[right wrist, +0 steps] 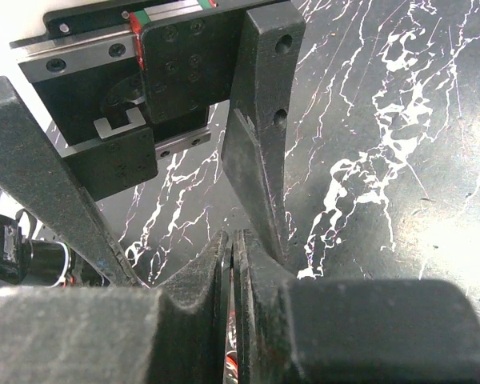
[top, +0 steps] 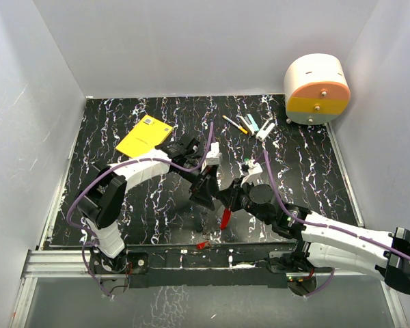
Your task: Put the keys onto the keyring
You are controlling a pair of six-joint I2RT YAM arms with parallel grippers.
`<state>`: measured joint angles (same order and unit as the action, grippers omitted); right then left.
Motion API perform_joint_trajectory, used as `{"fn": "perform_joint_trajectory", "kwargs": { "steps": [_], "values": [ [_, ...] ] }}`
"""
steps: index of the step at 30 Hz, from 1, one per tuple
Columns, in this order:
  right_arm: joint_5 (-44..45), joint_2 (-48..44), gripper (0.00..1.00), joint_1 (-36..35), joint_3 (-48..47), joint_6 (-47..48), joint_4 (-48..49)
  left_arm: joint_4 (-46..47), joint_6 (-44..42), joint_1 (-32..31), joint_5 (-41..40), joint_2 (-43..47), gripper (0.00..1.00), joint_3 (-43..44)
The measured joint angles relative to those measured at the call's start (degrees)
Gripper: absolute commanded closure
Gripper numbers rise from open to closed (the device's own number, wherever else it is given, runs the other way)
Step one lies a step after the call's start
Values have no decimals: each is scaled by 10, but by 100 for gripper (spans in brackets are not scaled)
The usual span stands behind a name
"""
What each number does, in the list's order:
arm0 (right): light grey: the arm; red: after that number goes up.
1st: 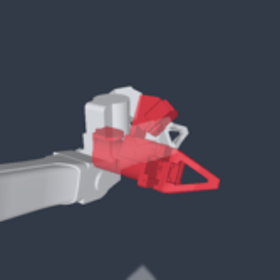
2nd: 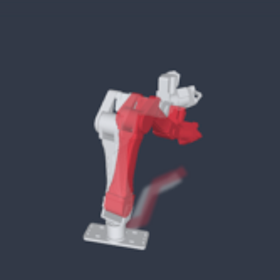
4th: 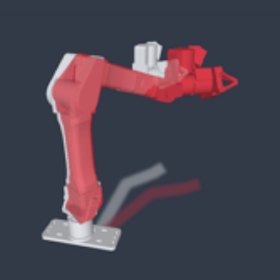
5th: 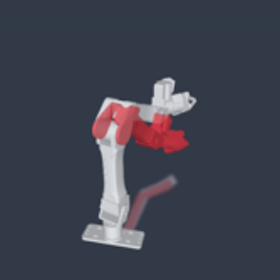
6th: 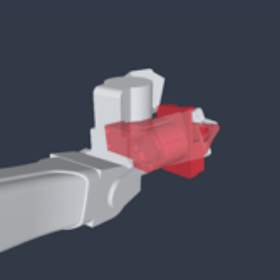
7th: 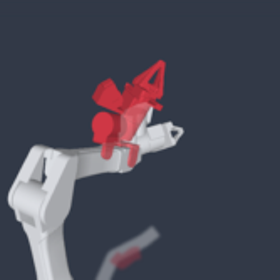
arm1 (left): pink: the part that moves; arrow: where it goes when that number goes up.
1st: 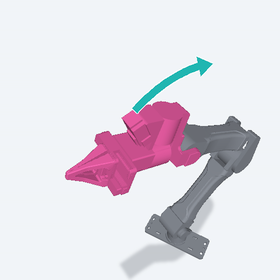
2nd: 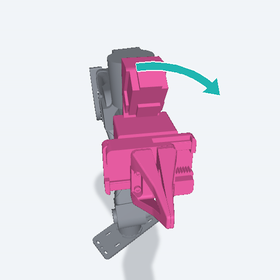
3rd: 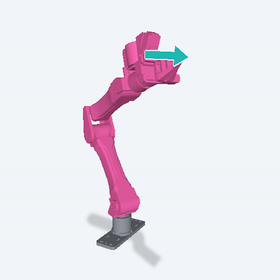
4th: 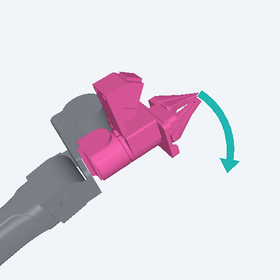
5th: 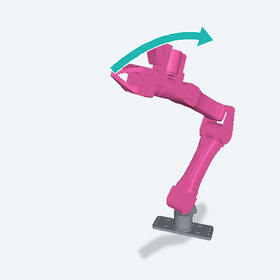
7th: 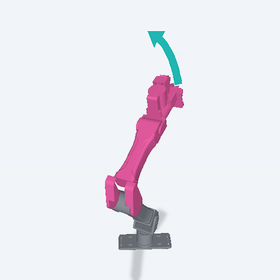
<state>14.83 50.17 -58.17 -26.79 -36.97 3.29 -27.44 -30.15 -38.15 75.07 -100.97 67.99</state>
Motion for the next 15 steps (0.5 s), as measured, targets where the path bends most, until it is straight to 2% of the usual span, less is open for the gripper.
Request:
{"fn": "perform_joint_trajectory", "kwargs": {
  "steps": [6,9,13,15],
  "values": [
    [0,-3,92,0,0,-2,0,-7,-7,-3,0,0,34,0],
    [0,-3,92,0,0,-2,0,-11,-10,-5,0,0,44,1],
    [0,-3,92,-1,0,-4,0,-16,-15,-7,0,0,49,3],
    [0,-3,92,-3,0,-5,0,-18,-18,-8,0,-1,55,4]
  ]
}}
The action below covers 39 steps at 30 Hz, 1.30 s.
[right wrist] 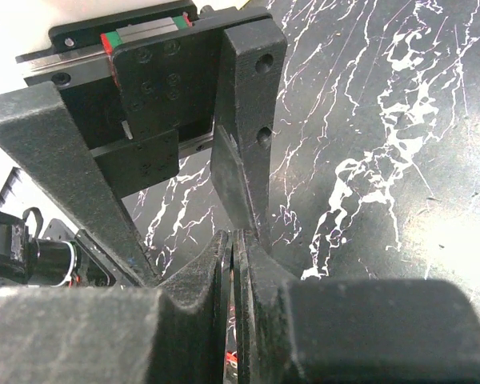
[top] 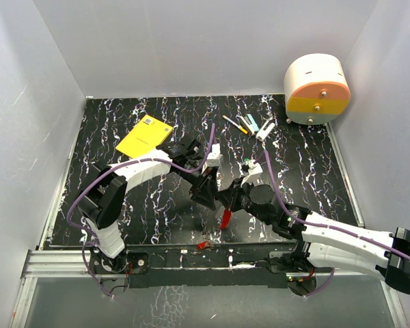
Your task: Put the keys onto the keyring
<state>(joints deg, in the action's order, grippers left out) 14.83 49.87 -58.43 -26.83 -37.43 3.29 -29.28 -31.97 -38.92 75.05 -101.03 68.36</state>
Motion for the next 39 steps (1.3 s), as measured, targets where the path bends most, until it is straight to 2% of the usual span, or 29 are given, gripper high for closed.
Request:
{"fn": "perform_joint_trajectory", "kwargs": {
  "steps": [2,7,17,26,30,34,39],
  "values": [
    [0,0,92,-1,0,-1,0,-2,-2,-1,-1,0,62,0],
    [-6,-2,92,-2,0,-2,0,-3,-6,-3,-16,0,70,2],
    [-9,-23,92,-3,0,-2,-9,-17,-21,-8,-28,0,70,2],
    [-14,-31,92,-3,0,-4,-20,-31,-36,-13,-39,0,78,2],
    [-17,-30,92,-3,0,-4,-22,-29,-34,-14,-42,0,77,2],
    [-20,-29,92,-3,0,-4,-22,-26,-30,-14,-42,0,63,3],
    [-23,-29,92,-3,0,-6,-22,-29,-28,-14,-44,0,66,19]
  ]
}}
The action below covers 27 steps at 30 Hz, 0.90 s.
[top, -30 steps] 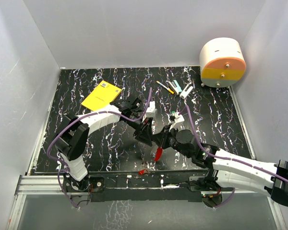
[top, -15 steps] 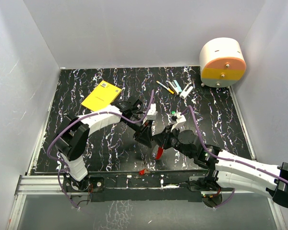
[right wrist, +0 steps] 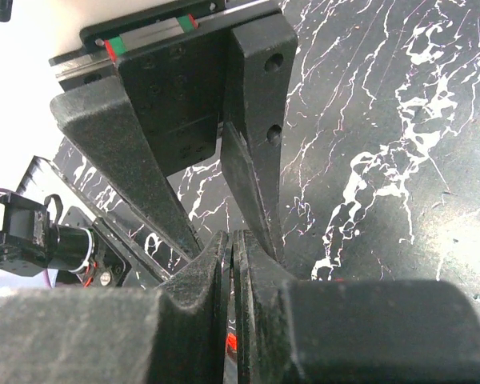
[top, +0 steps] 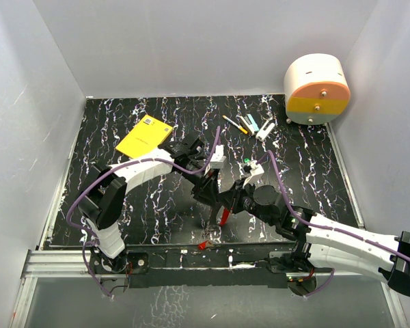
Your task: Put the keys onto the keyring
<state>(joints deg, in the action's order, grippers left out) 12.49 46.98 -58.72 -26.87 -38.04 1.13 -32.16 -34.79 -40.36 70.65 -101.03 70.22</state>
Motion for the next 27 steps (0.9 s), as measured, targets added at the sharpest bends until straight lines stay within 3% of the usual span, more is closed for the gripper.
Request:
{"fn": "perform_joint_trajectory", "kwargs": {
  "steps": [16,21,27],
  "values": [
    [5,-14,92,0,0,-11,-15,-4,-3,-1,5,0,90,5],
    [24,-55,85,0,0,-24,-25,-26,-24,-1,-7,2,99,7],
    [47,-93,70,0,0,-33,-27,-66,-67,-5,-46,10,100,19]
  ]
}}
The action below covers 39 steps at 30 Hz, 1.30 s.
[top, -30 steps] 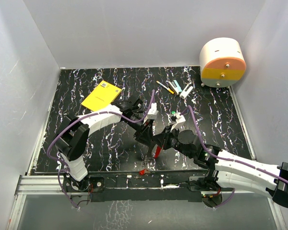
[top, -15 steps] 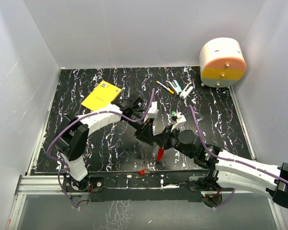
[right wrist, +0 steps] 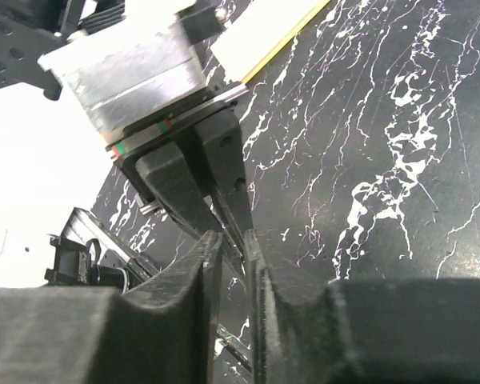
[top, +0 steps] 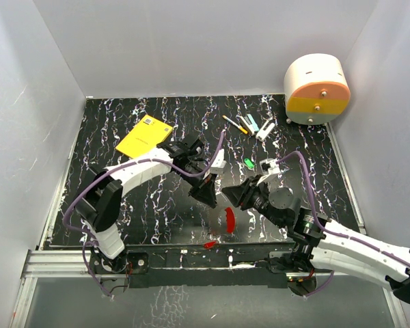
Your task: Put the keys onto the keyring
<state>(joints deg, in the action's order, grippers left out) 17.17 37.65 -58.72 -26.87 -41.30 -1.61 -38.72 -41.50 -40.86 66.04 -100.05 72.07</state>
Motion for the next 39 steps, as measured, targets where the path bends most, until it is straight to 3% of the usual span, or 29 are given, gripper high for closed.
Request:
{"fn": "perform_joint_trajectory", "kwargs": {
  "steps": [3,13,20,26,33,39],
  "values": [
    [9,-2,63,0,0,-6,-4,-17,-25,-7,-34,18,100,0],
    [50,34,56,0,0,-26,-71,1,-42,-24,-119,97,100,-16],
    [118,52,50,0,-18,-56,-152,62,23,-21,-111,97,100,-39],
    [166,126,48,38,-87,-75,-230,156,127,28,-67,98,100,-85],
    [84,198,54,125,-115,-35,-236,247,231,67,-39,94,100,-107],
    [-52,101,45,124,-88,62,-126,315,314,69,4,93,100,-127]
  ]
}}
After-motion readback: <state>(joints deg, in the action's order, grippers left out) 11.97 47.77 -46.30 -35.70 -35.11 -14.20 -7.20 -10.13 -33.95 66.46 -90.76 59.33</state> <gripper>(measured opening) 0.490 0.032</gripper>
